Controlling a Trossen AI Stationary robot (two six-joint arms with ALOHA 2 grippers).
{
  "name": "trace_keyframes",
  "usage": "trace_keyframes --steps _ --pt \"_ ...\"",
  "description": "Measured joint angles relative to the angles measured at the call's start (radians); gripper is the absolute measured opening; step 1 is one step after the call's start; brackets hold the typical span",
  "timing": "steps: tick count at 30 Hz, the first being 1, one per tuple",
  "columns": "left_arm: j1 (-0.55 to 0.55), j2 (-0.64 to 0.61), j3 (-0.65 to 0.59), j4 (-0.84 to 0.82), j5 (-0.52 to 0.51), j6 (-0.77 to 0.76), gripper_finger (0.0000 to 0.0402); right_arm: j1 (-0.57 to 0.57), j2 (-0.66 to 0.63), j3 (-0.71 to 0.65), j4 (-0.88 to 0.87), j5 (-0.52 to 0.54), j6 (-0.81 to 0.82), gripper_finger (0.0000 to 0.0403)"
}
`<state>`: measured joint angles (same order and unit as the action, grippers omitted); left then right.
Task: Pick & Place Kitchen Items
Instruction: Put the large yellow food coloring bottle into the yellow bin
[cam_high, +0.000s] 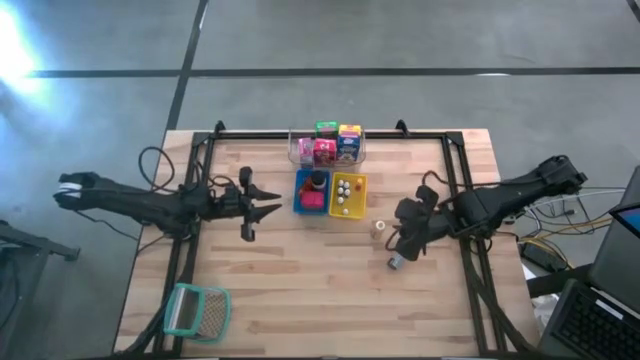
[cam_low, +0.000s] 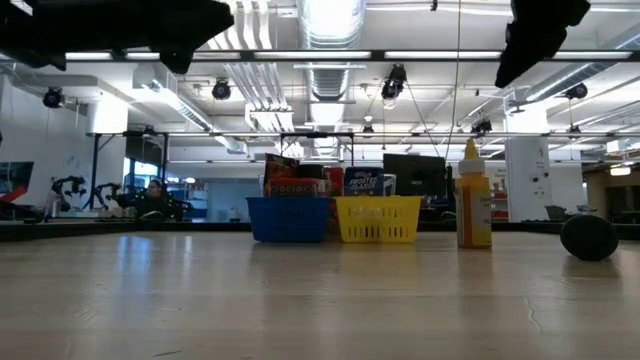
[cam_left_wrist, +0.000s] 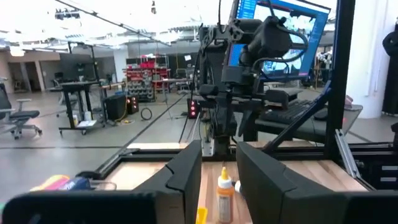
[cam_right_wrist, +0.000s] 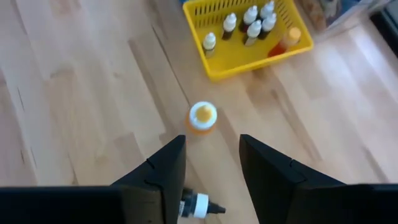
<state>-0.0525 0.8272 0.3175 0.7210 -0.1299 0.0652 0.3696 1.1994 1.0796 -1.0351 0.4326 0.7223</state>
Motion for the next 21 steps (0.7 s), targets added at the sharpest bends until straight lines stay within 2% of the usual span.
trace_keyframes --steps 7,13,21 --pt "0.0 -0.011 -0.03 -0.007 0.0 -0.008 0.0108 0.056 0.027 -0.009 0.005 0.017 0.098 0.0168" --pt "0.0 -0.01 -0.03 -0.008 0.0 -0.012 0.0108 0.126 0.026 -0.043 0.035 0.094 0.173 0.0182" --pt "0.0 -0.009 -0.03 -0.009 0.001 -0.013 0.0108 0.132 0.027 -0.155 0.183 0.12 0.165 0.0172"
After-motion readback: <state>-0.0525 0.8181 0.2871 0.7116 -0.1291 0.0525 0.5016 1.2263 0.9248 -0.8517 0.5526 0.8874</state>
